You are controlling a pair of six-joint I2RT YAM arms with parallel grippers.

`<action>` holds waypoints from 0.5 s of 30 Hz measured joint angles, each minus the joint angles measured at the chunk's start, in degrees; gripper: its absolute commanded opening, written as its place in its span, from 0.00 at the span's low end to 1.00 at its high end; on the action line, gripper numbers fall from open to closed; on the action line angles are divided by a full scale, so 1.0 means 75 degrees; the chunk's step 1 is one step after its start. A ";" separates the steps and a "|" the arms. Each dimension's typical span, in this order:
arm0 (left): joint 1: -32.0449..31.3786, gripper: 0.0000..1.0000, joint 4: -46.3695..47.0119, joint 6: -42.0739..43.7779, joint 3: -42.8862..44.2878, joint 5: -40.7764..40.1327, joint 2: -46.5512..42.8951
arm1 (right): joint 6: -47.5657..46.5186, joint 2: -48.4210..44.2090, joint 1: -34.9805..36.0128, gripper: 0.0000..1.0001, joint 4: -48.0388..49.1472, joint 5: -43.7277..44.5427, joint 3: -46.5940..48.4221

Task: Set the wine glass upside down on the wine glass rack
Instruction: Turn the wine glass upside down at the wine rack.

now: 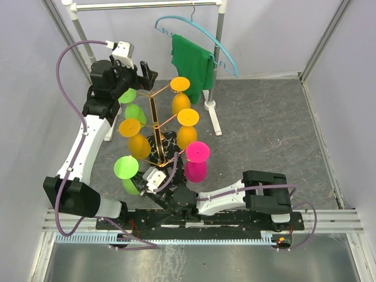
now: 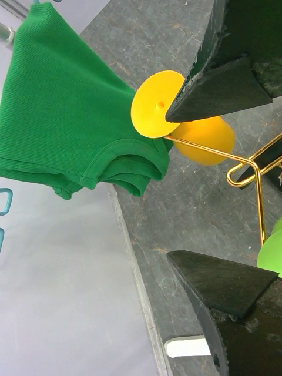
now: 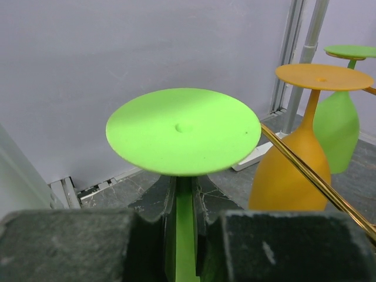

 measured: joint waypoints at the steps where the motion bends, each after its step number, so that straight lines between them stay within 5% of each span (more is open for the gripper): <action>1: 0.0000 0.95 0.0000 0.0000 -0.0003 0.0000 0.0000 | -0.0003 -0.0029 0.0009 0.19 0.0038 0.0006 -0.0070; 9: 0.0000 0.96 0.0003 -0.0020 -0.0017 0.0000 0.0000 | -0.0210 -0.0621 0.0227 0.44 -0.0067 0.0595 -0.0702; 15: 0.0000 0.99 0.0003 -0.0050 -0.0017 0.0000 0.0000 | -0.0560 -0.0825 0.0484 0.83 -0.0901 0.0988 -0.0720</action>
